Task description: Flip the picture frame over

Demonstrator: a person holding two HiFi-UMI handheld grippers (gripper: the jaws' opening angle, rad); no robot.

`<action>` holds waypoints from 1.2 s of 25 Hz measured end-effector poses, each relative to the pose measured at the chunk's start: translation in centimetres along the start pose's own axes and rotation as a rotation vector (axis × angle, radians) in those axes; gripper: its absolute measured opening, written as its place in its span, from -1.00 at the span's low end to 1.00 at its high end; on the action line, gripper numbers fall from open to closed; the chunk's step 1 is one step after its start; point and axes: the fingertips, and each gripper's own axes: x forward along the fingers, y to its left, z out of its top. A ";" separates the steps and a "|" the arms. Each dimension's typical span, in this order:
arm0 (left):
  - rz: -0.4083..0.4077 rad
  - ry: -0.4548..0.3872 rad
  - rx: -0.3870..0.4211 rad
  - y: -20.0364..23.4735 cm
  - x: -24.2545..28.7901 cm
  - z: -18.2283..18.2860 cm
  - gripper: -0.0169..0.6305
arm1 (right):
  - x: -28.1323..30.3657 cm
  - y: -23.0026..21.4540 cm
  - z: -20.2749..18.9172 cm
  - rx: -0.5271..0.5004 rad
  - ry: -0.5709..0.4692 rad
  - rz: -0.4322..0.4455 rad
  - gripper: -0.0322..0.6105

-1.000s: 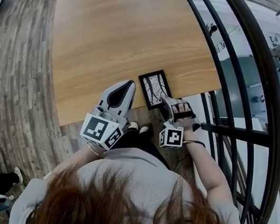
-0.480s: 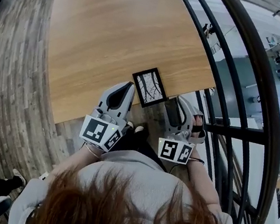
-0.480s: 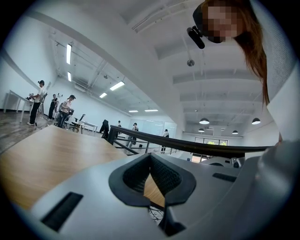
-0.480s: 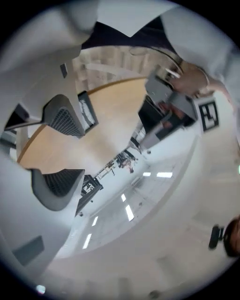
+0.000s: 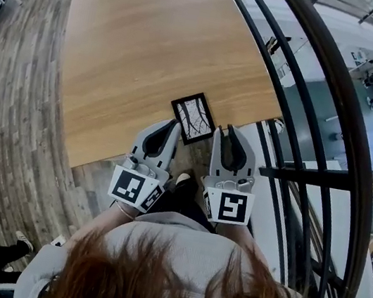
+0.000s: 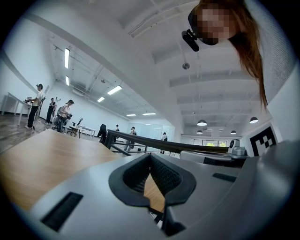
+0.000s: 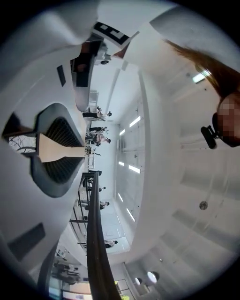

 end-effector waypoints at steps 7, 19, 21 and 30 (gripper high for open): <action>-0.031 -0.057 0.000 -1.3 -2.8 1.4 -0.93 | -2.4 3.3 2.0 0.098 -0.063 0.015 -0.85; -0.090 -0.062 -0.010 -4.2 -18.9 2.0 -0.93 | -14.6 15.1 4.3 0.063 -0.092 -0.081 -0.85; -0.101 -0.063 -0.012 -4.8 -21.1 1.9 -0.93 | -16.4 16.8 4.1 0.052 -0.078 -0.093 -0.85; -0.140 -0.084 0.005 -8.2 -24.3 3.2 -0.93 | -20.1 18.4 4.5 0.056 -0.050 -0.093 -0.85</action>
